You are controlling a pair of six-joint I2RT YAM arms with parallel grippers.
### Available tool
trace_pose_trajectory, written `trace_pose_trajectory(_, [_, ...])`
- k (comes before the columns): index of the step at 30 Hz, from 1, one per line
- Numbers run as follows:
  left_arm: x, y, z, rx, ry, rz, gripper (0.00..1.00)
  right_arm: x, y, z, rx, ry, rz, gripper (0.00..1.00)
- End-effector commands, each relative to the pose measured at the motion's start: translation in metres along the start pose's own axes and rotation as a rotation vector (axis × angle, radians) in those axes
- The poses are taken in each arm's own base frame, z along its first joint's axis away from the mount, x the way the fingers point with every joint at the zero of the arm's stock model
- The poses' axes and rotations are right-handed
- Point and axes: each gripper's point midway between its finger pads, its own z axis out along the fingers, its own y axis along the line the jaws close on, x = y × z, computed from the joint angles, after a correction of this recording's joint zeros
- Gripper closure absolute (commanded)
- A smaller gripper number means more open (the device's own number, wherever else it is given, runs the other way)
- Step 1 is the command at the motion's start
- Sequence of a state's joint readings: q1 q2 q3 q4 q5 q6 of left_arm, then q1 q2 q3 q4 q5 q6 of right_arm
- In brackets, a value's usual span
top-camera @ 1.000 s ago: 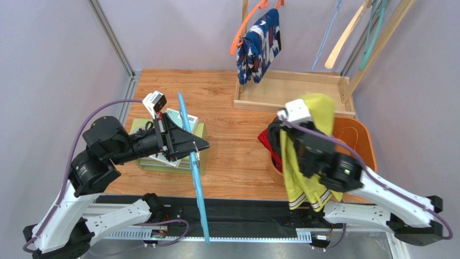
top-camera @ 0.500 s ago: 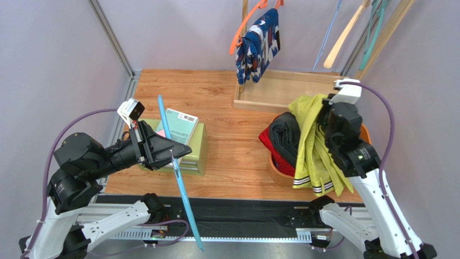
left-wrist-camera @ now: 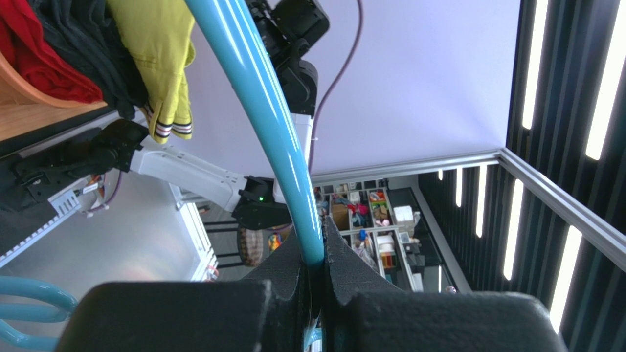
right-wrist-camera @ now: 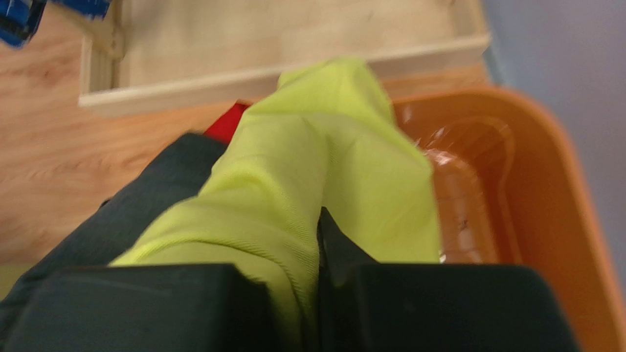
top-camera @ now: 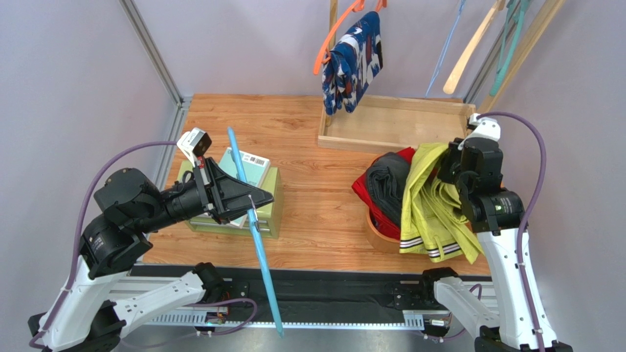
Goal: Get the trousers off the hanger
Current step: Place the trousers into the basket
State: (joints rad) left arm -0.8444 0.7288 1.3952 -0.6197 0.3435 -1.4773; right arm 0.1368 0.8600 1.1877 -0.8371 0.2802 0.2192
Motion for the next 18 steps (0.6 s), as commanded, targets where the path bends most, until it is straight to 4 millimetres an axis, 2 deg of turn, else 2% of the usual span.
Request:
trace_pose_trajectory(1, [0.002,-0.017,0.003,0.070,0.025,0.018,1.00,0.055,0.033,-0.018,-0.154,0.261,0.092,0.74])
trace_pose_trajectory(2, [0.002,-0.016,0.004,0.067,0.028,0.016,1.00,0.065,0.028,-0.025,-0.139,0.310,0.080,0.66])
trace_pose_trajectory(4, [0.002,-0.016,0.008,0.068,0.035,0.016,1.00,0.054,0.020,-0.038,-0.109,0.296,0.070,0.49])
trace_pose_trajectory(5, [0.002,-0.014,0.010,0.066,0.040,0.015,1.00,0.058,0.012,-0.046,-0.075,0.324,0.067,0.35])
trace_pose_trajectory(6, [0.002,-0.014,0.013,0.068,0.044,0.014,1.00,0.042,0.005,-0.056,-0.043,0.275,0.077,0.27])
trace_pose_trajectory(7, [0.002,-0.014,0.015,0.067,0.049,0.012,1.00,0.036,0.002,-0.062,-0.024,0.264,0.106,0.13])
trace_pose_trajectory(8, [0.002,-0.013,0.017,0.068,0.055,0.011,1.00,0.031,-0.001,-0.073,-0.015,0.253,0.118,0.04])
trace_pose_trajectory(9, [0.001,-0.014,0.020,0.072,0.056,0.011,1.00,0.024,0.003,-0.081,-0.048,0.233,0.132,0.00])
trace_pose_trajectory(14, [0.000,-0.011,0.025,0.068,0.055,0.016,1.00,-0.031,0.029,-0.136,-0.287,0.008,0.273,0.00])
trace_pose_trajectory(17, [-0.003,-0.008,0.027,0.058,0.038,0.011,1.00,-0.046,0.052,-0.152,-0.425,0.004,0.243,0.00])
trace_pose_trajectory(18, [-0.004,-0.008,0.027,0.057,0.032,0.012,1.00,-0.043,0.065,-0.157,-0.501,0.049,0.217,0.00])
